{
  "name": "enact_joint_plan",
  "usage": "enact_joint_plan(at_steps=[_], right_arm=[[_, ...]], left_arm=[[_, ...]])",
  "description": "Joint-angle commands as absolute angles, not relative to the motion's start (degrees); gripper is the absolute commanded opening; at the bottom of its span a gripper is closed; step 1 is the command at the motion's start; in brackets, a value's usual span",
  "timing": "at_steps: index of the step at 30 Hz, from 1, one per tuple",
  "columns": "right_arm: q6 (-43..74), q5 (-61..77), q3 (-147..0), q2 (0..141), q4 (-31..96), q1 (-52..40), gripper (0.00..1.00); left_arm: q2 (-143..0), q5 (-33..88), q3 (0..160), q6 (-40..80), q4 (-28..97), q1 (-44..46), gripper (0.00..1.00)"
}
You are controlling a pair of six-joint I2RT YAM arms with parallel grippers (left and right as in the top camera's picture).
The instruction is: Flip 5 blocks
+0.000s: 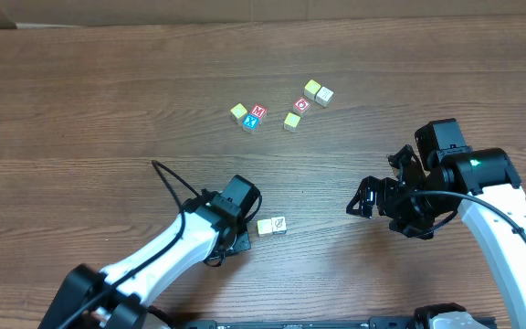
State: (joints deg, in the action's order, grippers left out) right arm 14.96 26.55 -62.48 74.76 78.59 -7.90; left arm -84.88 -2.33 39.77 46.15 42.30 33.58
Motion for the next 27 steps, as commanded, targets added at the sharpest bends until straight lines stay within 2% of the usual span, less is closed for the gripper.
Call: enact_joint_plan(at_steps=[1,13,20,27], right_arm=[[14.5,26.2,-63.8,74.4,78.4,-7.8,1.00],[14.5,26.1,-63.8,74.4,78.5,-7.8,1.00],[14.5,26.1,-63.8,74.4,78.5,-7.8,1.00],[14.5,26.2,-63.8,74.4,78.3,-7.8,1.00]], left_arm=[[-88.1,-1.8,39.4,46.8,41.2,33.0,0.04],[-90.6,-3.6,39.5,46.7,39.8,32.8,0.04],[-90.6,-3.3,39.5,46.7,39.6,29.6,0.04],[-90.6,-1.8,39.6,43.2,36.9,28.9,0.04]])
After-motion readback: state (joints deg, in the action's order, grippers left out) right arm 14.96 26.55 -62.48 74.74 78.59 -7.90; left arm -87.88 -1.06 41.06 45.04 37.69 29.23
